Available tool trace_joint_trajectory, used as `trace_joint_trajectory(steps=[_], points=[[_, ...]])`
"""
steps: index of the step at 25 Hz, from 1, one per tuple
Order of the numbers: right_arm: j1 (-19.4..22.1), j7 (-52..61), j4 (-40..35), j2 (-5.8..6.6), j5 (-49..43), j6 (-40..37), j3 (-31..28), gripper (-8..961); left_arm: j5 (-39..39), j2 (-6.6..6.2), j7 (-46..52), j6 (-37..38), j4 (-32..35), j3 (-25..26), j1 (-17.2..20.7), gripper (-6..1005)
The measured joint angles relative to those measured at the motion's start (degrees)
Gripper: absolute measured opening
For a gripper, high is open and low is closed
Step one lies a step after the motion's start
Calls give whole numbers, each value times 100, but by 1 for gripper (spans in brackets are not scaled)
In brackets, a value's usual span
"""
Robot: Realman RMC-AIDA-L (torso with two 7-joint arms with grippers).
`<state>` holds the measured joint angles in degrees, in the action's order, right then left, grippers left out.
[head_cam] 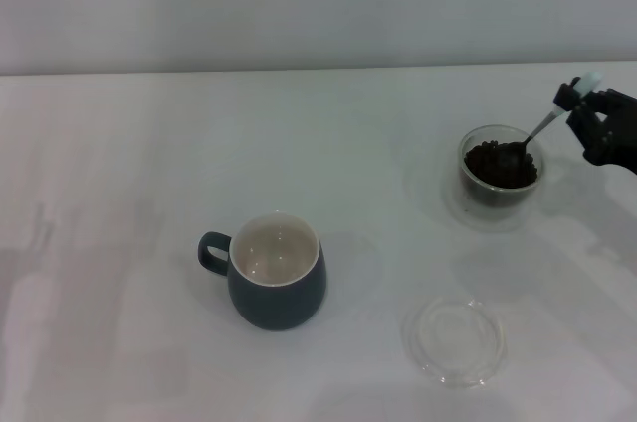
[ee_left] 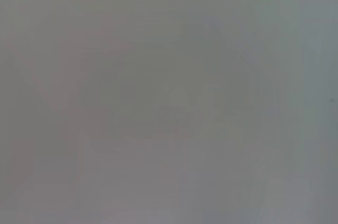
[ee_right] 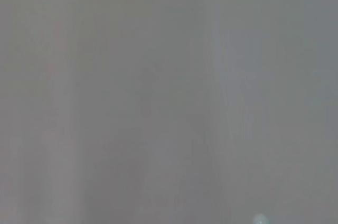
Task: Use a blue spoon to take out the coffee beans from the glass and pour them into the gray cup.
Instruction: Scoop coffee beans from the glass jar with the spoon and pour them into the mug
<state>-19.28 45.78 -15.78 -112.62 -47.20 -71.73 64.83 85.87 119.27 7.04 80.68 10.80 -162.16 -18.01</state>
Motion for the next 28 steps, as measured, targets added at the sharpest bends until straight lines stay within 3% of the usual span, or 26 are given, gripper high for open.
trace_joint_trajectory(steps=[14, 20, 28], points=[[56, 1326, 26, -23, -65, 177, -83, 141, -1, -9, -1, 0, 1, 0, -58, 873], [56, 2128, 21, 82, -70, 205, -35, 141, -1, -9, -1, 1, -8, 0, -62, 873], [29, 2567, -37, 14, -71, 427, -41, 141, -1, 3, -1, -5, -88, 0, -70, 872]])
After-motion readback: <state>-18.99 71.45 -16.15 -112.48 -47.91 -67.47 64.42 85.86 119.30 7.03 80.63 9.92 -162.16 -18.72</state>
